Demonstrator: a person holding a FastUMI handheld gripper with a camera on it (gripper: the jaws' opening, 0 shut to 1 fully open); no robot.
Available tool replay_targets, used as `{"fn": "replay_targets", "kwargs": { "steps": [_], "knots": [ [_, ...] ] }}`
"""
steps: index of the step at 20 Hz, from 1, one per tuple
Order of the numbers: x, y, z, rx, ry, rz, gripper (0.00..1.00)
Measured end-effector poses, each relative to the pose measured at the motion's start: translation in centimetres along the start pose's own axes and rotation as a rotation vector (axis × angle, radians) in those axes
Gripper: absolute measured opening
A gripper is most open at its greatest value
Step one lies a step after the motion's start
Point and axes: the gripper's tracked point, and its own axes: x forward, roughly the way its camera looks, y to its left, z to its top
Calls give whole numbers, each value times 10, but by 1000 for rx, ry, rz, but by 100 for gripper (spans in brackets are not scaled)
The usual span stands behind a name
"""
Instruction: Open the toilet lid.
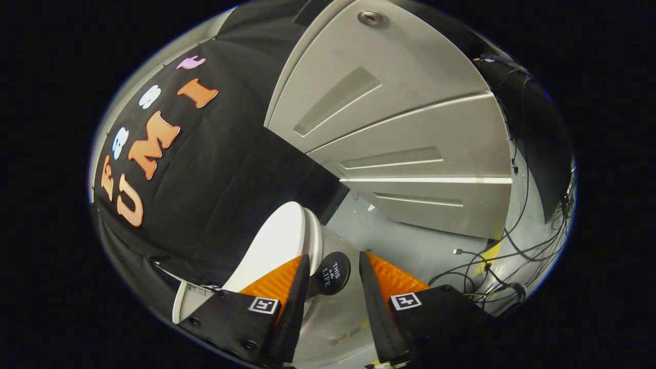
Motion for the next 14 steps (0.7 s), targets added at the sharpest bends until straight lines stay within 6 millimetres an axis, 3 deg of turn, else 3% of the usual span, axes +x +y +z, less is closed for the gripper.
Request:
{"fn": "replay_targets", "kwargs": {
  "steps": [2,4,6,10,11,12,14],
  "knots": [
    [2,-3,-1,28,-1,-5,65],
    [6,3,-2,50,5,11,49],
    [6,6,-3,60,11,17,47],
    [5,8,1,107,16,19,32],
    [19,12,-5,115,-6,21,28],
    [4,13,5,110,6,17,21],
    [4,17,9,115,-9,10,21]
  ]
}}
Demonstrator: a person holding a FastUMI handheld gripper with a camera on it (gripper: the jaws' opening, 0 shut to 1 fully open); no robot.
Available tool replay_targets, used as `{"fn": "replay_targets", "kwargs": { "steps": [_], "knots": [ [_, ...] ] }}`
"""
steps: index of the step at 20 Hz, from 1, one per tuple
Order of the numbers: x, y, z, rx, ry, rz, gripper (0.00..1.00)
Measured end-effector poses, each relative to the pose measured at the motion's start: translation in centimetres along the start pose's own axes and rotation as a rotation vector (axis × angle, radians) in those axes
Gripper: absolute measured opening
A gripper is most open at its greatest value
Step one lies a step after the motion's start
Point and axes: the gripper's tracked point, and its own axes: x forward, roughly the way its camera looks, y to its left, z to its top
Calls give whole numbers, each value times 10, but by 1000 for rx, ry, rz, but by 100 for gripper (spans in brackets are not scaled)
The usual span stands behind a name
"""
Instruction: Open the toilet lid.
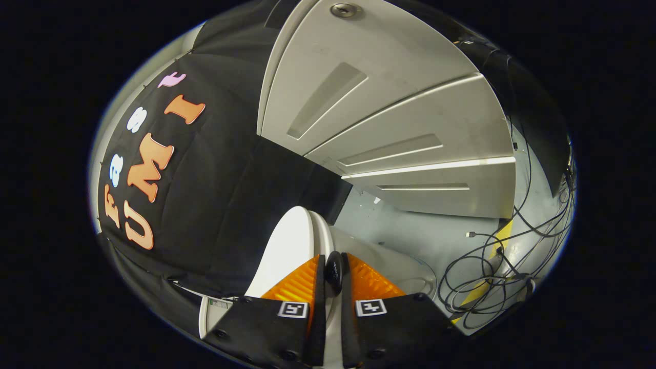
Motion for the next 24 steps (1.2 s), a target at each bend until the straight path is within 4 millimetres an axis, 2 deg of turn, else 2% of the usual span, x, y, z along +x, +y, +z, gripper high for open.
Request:
{"fn": "replay_targets", "kwargs": {
  "steps": [1,5,9,20,24],
  "knots": [
    [-5,4,0,1,4,2,11],
    [-12,20,7,-38,-10,9,11],
    [-22,49,16,-111,-15,29,11],
    [-63,144,28,-167,-15,109,9],
    [-84,195,28,-240,-25,151,9]
  ]
}}
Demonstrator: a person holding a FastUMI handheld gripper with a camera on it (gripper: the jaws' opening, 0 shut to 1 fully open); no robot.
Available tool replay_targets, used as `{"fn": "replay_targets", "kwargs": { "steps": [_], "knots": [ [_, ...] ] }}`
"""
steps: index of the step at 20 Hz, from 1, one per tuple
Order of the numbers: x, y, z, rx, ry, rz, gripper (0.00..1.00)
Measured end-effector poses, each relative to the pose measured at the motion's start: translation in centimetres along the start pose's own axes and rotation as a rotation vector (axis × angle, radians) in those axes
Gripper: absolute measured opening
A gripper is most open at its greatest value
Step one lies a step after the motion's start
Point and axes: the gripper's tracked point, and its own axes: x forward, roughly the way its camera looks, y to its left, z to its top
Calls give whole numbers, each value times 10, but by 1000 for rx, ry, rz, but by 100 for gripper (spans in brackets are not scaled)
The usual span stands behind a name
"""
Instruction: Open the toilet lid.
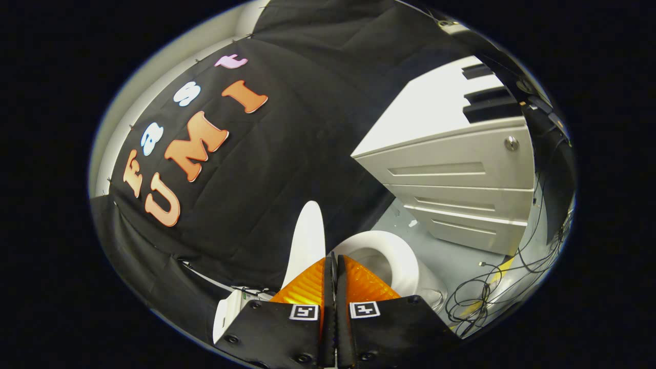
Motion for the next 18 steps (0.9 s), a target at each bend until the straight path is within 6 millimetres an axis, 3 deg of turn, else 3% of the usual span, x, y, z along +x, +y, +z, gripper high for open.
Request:
{"fn": "replay_targets", "kwargs": {
  "steps": [10,18],
  "knots": [
    [-30,116,-4,-284,-3,20,9],
    [-49,178,-22,-411,-4,84,9]
  ]
}}
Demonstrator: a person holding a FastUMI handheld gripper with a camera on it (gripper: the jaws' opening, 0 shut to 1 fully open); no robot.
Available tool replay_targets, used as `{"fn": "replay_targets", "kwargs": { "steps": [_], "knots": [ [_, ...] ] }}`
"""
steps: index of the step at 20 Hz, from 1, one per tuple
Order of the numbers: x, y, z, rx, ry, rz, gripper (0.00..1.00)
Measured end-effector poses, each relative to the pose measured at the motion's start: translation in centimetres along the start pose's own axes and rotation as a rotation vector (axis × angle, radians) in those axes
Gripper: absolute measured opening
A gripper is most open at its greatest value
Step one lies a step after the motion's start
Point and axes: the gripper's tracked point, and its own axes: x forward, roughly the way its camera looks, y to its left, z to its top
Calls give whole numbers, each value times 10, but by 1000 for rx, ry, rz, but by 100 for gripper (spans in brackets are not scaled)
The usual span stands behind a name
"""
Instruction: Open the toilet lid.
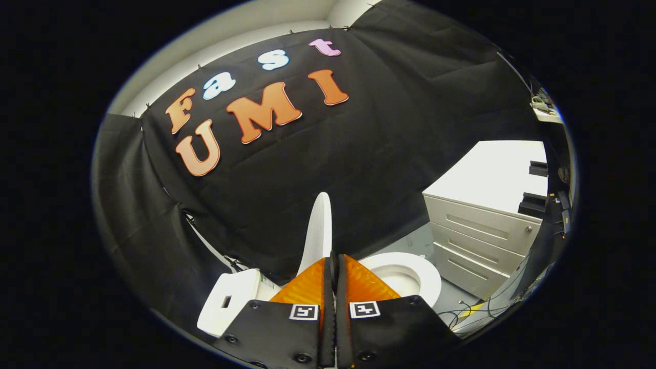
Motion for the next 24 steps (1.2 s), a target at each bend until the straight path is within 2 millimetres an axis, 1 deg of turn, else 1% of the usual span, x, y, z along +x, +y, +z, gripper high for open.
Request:
{"fn": "replay_targets", "kwargs": {
  "steps": [3,11,17,21,24],
  "knots": [
    [-5,26,2,-38,-8,30,10],
    [-18,85,-1,-87,-11,106,11],
    [-27,132,-12,-151,-11,164,11],
    [-31,158,-18,-190,-12,193,11],
    [-34,181,-28,-224,-8,224,11]
  ]
}}
